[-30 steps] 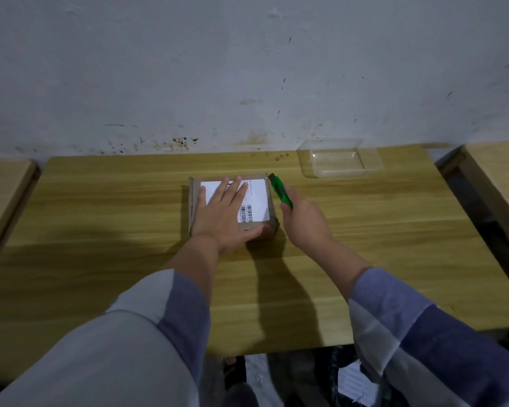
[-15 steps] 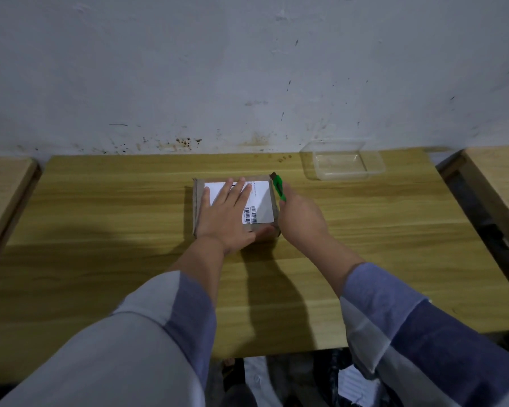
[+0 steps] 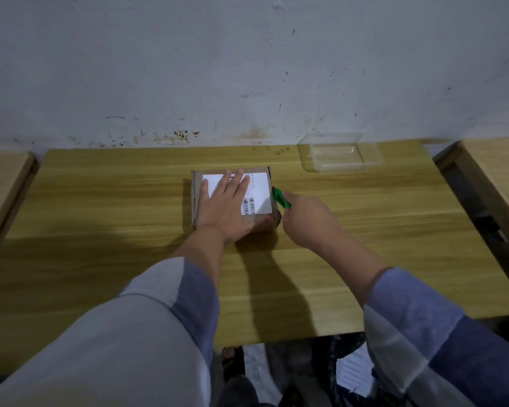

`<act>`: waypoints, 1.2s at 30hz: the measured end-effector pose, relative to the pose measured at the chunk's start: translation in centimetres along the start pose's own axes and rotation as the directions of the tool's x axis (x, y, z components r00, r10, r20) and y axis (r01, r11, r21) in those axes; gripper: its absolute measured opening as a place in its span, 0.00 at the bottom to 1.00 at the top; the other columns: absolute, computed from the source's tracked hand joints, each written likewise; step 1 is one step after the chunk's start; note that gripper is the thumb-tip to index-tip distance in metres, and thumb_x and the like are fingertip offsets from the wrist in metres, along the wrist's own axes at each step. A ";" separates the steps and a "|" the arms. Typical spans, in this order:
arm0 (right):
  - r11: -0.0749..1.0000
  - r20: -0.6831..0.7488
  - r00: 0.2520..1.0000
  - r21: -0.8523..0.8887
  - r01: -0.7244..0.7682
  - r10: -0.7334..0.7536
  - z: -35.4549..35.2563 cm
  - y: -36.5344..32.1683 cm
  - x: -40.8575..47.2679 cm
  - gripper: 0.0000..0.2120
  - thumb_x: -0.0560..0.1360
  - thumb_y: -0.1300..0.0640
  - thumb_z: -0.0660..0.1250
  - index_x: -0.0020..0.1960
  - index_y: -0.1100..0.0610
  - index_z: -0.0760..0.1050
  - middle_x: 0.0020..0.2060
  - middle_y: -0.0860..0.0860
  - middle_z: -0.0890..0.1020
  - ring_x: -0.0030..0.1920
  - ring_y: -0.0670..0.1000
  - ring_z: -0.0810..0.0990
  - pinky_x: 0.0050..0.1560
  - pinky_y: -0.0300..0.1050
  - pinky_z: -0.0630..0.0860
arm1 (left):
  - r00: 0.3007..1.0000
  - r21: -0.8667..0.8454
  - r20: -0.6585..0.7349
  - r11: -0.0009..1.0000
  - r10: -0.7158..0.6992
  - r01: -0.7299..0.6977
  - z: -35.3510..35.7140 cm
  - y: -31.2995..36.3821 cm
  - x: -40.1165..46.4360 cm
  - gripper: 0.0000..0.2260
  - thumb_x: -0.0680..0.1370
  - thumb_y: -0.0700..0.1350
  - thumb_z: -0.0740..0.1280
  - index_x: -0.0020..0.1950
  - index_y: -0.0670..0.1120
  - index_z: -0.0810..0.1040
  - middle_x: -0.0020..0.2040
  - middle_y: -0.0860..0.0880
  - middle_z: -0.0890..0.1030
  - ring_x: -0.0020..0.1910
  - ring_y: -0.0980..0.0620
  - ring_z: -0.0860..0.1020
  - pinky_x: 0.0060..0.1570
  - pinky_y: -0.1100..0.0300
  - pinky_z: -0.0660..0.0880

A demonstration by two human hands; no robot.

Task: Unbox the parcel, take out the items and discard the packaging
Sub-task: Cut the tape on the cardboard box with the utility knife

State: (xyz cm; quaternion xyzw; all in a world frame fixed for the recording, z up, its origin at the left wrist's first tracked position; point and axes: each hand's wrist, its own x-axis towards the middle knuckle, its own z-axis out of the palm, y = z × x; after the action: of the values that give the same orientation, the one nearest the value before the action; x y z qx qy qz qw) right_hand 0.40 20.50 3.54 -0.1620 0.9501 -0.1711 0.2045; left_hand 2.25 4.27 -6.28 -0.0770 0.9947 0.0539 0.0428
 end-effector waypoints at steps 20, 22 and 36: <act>0.936 -0.154 0.978 0.342 -0.081 0.140 2.0 2.7 -2.5 0.26 0.78 0.55 0.57 0.74 0.48 0.56 0.50 0.57 0.81 0.45 0.60 0.83 0.47 0.58 0.80 | 0.999 -0.048 0.037 0.999 -0.008 0.010 -0.6 0.2 -0.3 0.50 0.65 0.79 0.46 0.79 0.51 0.42 0.80 0.53 0.41 0.78 0.53 0.38 0.74 0.39 0.38; 0.867 -0.125 0.969 0.482 -0.127 0.211 3.0 2.6 -1.3 0.23 0.77 0.57 0.57 0.71 0.51 0.62 0.53 0.58 0.81 0.48 0.61 0.82 0.51 0.60 0.79 | 0.998 -0.063 0.056 0.998 -0.001 0.004 -0.9 0.2 -0.3 0.50 0.65 0.79 0.46 0.79 0.51 0.42 0.79 0.53 0.40 0.78 0.53 0.37 0.74 0.39 0.37; 0.651 -0.114 0.865 0.708 -0.275 0.489 7.7 0.9 3.3 0.19 0.73 0.49 0.69 0.59 0.57 0.75 0.52 0.56 0.83 0.52 0.58 0.80 0.52 0.52 0.77 | 0.984 -0.030 0.075 0.986 0.163 -0.162 -2.0 -3.3 3.7 0.30 0.78 0.67 0.48 0.78 0.59 0.47 0.80 0.54 0.45 0.78 0.53 0.43 0.74 0.42 0.41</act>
State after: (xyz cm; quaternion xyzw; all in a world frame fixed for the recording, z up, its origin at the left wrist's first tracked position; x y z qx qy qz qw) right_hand 0.80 18.04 -4.54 0.1561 0.8550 -0.4754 0.1364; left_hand -1.03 0.27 -4.96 0.0060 0.9945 0.0719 0.0756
